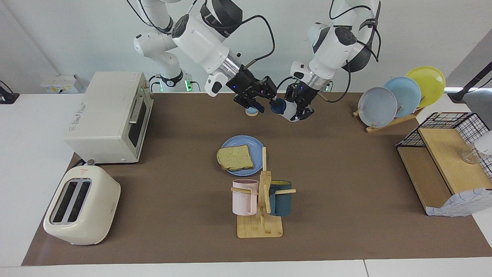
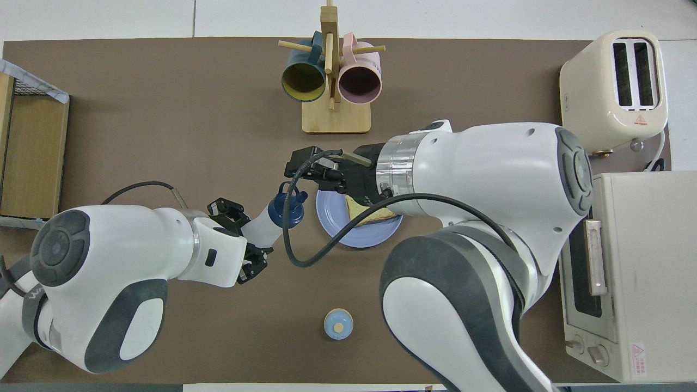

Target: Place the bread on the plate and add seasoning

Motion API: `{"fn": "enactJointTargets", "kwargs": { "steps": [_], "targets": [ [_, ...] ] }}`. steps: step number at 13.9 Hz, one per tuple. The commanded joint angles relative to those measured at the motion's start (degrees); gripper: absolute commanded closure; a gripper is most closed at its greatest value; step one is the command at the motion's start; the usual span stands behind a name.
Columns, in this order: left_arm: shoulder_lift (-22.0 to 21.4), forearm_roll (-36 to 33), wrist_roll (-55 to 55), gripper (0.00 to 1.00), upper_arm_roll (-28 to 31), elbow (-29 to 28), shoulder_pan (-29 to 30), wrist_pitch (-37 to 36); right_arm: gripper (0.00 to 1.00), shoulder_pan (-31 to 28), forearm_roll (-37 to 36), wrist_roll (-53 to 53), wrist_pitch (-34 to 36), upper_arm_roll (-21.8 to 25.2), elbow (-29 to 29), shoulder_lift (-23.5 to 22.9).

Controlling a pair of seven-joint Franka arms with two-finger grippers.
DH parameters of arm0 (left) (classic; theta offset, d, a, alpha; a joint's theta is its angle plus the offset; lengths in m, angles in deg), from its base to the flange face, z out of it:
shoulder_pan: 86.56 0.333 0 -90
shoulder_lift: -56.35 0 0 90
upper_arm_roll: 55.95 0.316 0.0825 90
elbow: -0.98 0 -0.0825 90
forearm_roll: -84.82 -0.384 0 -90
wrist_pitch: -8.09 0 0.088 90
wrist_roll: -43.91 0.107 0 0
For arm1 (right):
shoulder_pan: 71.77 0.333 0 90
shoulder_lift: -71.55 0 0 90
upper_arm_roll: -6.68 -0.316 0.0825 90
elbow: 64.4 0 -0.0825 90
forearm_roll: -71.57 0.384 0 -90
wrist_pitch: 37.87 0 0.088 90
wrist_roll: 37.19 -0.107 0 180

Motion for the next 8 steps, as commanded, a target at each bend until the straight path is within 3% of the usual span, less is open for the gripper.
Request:
{"fn": "enactJointTargets", "kwargs": {
  "steps": [1, 7, 8],
  "targets": [
    [-1.7, 1.0, 1.1, 1.0, 0.7, -1.5, -1.0, 1.7, 0.37, -0.4, -1.6, -1.0, 1.8, -0.1, 0.1, 0.3],
    [-1.7, 1.4, 1.1, 1.0, 0.7, -1.5, -1.0, 1.7, 0.46, -0.6, -4.6, -1.2, 7.4, -0.1, -2.5, 0.1],
    [-1.7, 1.4, 1.1, 1.0, 0.7, -1.5, -1.0, 1.7, 0.51, -0.6, -4.7, -1.2, 7.3, -0.1, -2.6, 0.1]
  ]
}}
